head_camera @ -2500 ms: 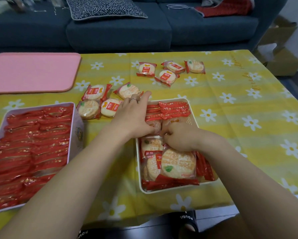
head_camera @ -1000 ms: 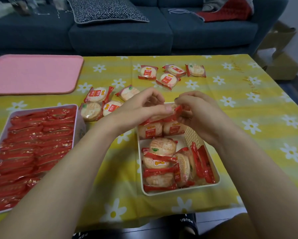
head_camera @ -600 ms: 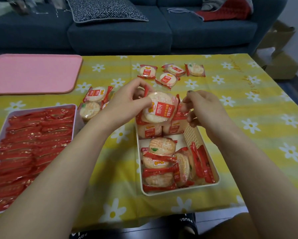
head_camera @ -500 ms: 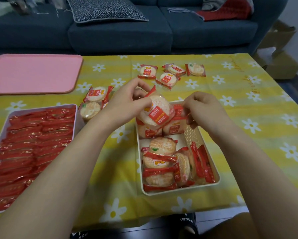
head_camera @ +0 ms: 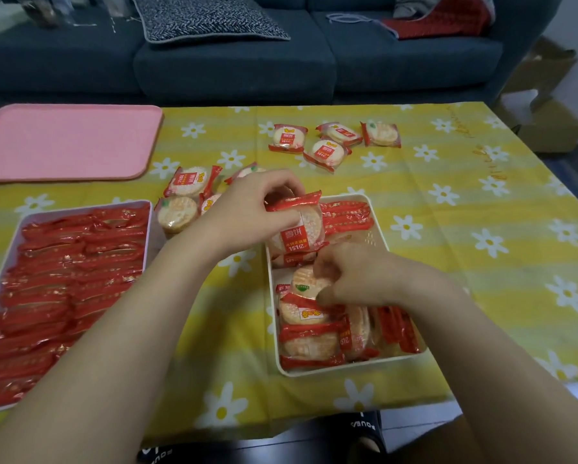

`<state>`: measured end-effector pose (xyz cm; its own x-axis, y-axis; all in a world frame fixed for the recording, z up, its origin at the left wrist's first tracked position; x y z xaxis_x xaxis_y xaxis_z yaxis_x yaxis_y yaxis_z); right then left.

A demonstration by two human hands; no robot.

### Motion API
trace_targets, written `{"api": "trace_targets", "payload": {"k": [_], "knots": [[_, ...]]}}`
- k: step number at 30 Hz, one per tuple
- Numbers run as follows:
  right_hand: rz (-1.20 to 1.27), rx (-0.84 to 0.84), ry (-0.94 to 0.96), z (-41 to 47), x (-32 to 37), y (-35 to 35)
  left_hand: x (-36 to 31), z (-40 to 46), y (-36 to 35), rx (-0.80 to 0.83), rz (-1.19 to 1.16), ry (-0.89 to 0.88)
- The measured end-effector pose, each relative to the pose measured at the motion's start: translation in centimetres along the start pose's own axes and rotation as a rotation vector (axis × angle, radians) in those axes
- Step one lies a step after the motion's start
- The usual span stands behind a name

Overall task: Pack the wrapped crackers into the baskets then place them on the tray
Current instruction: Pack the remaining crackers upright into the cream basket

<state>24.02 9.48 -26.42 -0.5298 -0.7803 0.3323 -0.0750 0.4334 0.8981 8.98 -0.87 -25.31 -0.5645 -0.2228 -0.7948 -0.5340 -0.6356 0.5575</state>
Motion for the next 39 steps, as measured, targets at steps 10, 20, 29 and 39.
{"api": "trace_targets", "payload": {"k": [10,20,29,39], "knots": [[-0.133,0.019,0.078,0.5,0.0,-1.6,0.1,-0.4,-1.5,0.082,0.187,-0.072],[0.097,-0.139,0.025,1.1,-2.0,0.8,0.6,-0.3,-1.6,0.086,0.335,-0.156],[0.176,-0.313,0.035,0.6,-3.0,2.9,0.9,-0.4,-2.4,0.135,0.437,-0.220],[0.333,-0.454,0.023,0.0,-3.9,4.2,0.2,-0.8,-3.4,0.177,0.765,-0.294]]}}
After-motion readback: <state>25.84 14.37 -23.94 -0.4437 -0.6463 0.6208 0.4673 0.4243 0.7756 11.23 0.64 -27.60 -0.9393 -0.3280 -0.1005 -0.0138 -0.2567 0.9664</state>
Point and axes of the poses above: each hand's wrist, its own z-axis towards the middle knuckle, its own y-axis out of the back of the hand, x = y × z, the point moved 2 cm from there along z, towards the middle knuckle, and after that the axes turned 14 degrees about -x, right-handed, at the moved point
